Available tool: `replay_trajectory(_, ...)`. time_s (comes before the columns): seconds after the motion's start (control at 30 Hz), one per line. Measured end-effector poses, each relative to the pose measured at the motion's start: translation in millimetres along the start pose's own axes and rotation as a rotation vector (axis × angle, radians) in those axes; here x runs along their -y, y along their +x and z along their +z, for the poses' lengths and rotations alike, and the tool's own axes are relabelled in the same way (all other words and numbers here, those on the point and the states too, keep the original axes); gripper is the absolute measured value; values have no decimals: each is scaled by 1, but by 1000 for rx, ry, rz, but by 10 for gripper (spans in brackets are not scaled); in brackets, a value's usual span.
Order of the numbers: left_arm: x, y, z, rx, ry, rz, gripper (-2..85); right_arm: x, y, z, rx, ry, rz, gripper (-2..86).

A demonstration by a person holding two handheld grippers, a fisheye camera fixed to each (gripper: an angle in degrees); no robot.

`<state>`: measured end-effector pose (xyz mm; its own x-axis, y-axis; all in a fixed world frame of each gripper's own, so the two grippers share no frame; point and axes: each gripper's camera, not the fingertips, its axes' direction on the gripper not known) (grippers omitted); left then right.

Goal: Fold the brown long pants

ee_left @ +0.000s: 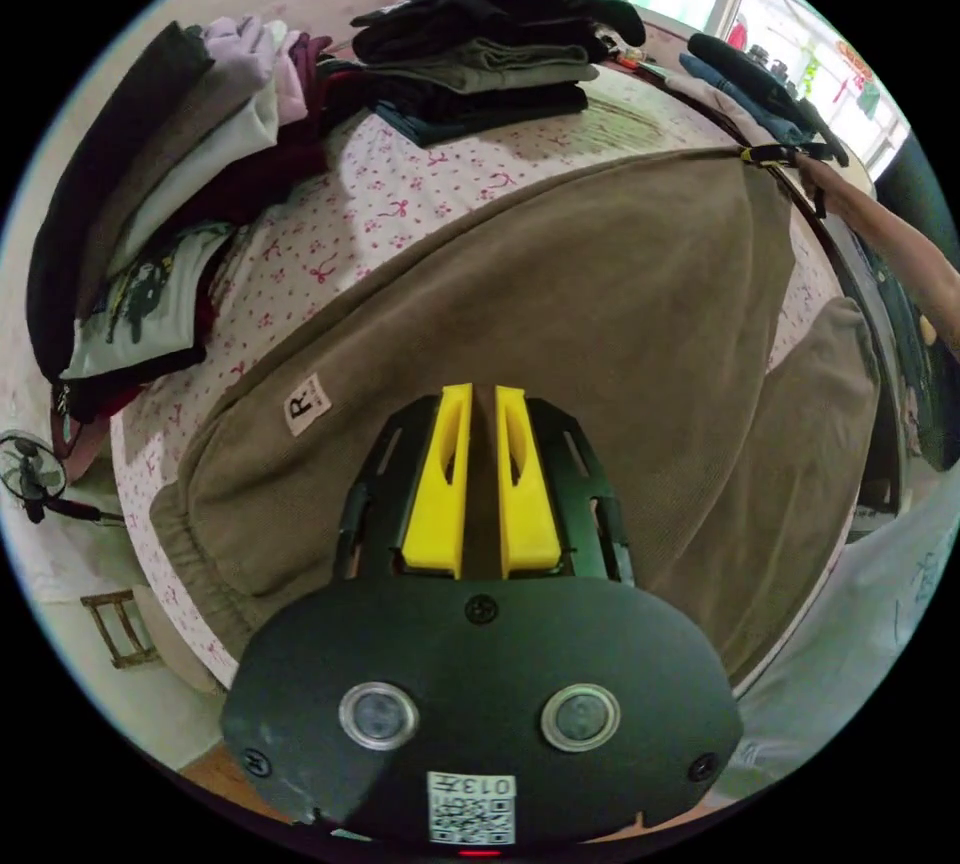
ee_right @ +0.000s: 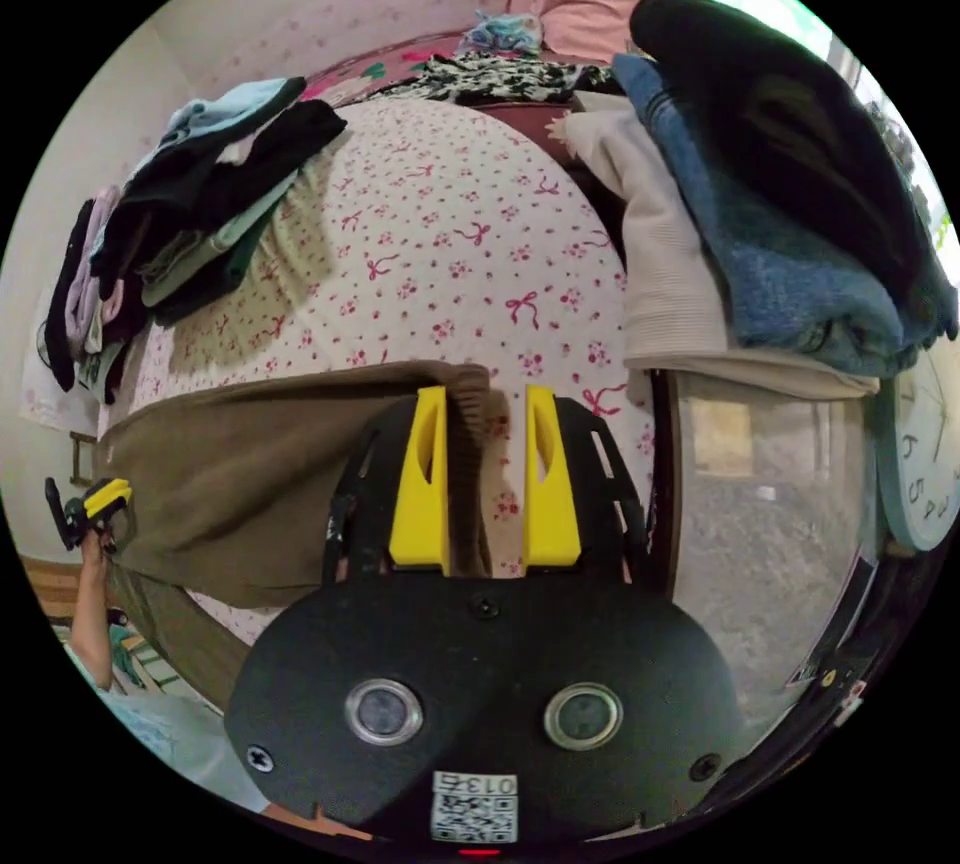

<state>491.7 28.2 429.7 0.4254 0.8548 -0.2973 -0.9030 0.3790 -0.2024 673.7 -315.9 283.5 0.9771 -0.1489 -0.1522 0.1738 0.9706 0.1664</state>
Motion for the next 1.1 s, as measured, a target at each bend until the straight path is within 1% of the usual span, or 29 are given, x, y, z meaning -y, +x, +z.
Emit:
replay_trajectory(0.07, -12, -4, -12, 43, 62, -38, 38, -12, -4, -25, 14, 80, 10, 123)
replay_trajectory(0.1, -20, -5, -21, 20, 90, -37, 36, -16, -7, -32, 13, 105, 10, 121)
replay_trajectory(0.17, -29, 3, -32, -78, 130, 18, 33, -40, -37, -56, -28, 193, -97, 103)
replay_trajectory(0.2, -34, 16, -40, -139, 160, 79, 32, -47, -48, -60, -43, 216, -135, 102)
replay_trajectory(0.23, -37, 34, -45, -168, 170, 163, 35, -61, -71, -66, -39, 239, -223, 99)
replay_trajectory(0.27, -38, 44, -46, -165, 162, 210, 37, -75, -93, -69, -45, 229, -301, 101)
replay_trajectory(0.33, -41, 79, -45, -130, 145, 316, 56, -94, -121, -70, -81, 242, -340, 98)
replay_trajectory(0.37, -41, 86, -43, -129, 144, 335, 61, -106, -134, -70, -44, 264, -337, 95)
replay_trajectory(0.4, -41, 97, -37, -131, 131, 359, 67, -111, -141, -69, -10, 260, -355, 93)
replay_trajectory(0.43, -39, 104, -30, -142, 109, 379, 70, -119, -157, -63, 26, 213, -406, 89)
replay_trajectory(0.47, -38, 106, -26, -148, 96, 383, 72, -124, -170, -54, 26, 157, -418, 86)
replay_trajectory(0.53, -32, 109, -12, -160, 41, 371, 69, -131, -189, -43, 32, 105, -450, 81)
replay_trajectory(0.6, -28, 106, -6, -150, 4, 354, 48, -138, -206, -32, -22, 67, -499, 71)
replay_trajectory(0.67, -28, 101, -4, -200, -7, 348, 30, -146, -222, -17, -115, 8, -548, 56)
replay_trajectory(0.7, -30, 97, -3, -226, -16, 327, 24, -147, -224, -13, -125, -21, -558, 50)
replay_trajectory(0.73, -34, 94, -2, -248, -15, 318, 20, -152, -226, -13, -109, -11, -573, 36)
replay_trajectory(0.8, -42, 90, -2, -269, -3, 323, 17, -158, -229, -13, -116, -49, -607, 18)
replay_trajectory(0.93, -59, 77, -18, -302, 50, 323, 22, -173, -241, -15, -229, -119, -690, 3)
replay_trajectory(1.0, -70, 67, -31, -329, 84, 332, 22, -175, -244, -22, -248, -106, -658, 1)
replay_trajectory(1.03, -80, 57, -39, -344, 123, 326, 20, -177, -248, -31, -223, -45, -632, 0)
replay_trajectory(1.07, -84, 51, -43, -335, 139, 316, 19, -179, -256, -39, -188, 12, -621, 0)
replay_trajectory(1.1, -93, 36, -47, -275, 151, 274, 16, -180, -261, -41, -166, 34, -627, 0)
